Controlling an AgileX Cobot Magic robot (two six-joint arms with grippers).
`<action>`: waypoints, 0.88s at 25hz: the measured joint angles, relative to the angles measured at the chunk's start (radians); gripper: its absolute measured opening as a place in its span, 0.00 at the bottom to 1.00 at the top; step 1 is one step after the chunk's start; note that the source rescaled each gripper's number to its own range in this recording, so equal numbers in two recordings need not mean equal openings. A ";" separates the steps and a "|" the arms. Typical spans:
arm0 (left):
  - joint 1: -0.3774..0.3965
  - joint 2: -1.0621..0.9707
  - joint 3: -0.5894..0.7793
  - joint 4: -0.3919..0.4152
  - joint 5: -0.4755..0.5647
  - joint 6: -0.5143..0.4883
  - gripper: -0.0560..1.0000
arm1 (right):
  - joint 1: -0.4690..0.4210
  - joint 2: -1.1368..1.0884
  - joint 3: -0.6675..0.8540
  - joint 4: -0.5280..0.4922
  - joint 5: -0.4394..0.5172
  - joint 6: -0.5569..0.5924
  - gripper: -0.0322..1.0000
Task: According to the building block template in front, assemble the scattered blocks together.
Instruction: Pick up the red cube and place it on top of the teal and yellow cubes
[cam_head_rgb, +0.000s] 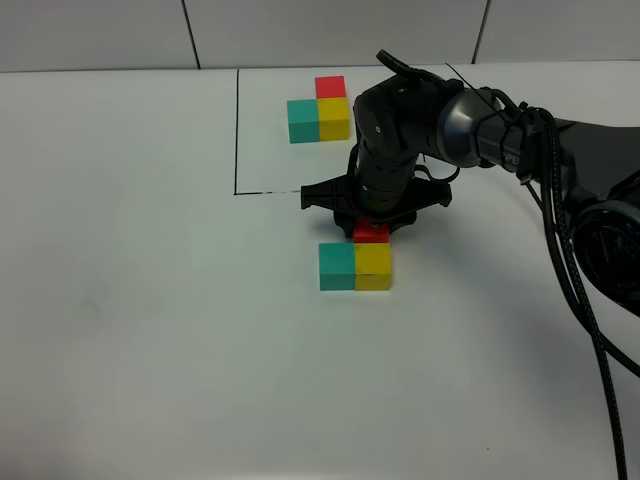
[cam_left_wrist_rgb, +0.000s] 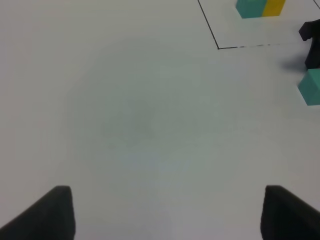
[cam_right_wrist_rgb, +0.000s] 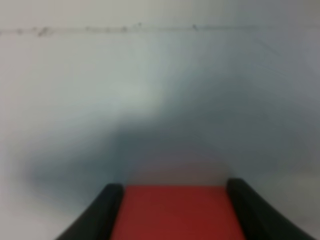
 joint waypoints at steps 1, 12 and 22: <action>0.000 0.000 0.000 0.000 0.000 0.000 0.81 | 0.000 0.001 -0.001 0.000 0.001 0.000 0.05; 0.000 0.000 0.000 0.000 0.000 0.000 0.81 | 0.009 0.003 -0.005 -0.016 0.014 0.003 0.05; 0.000 0.000 0.000 0.000 0.000 0.000 0.81 | 0.015 0.003 -0.005 -0.022 0.029 0.018 0.05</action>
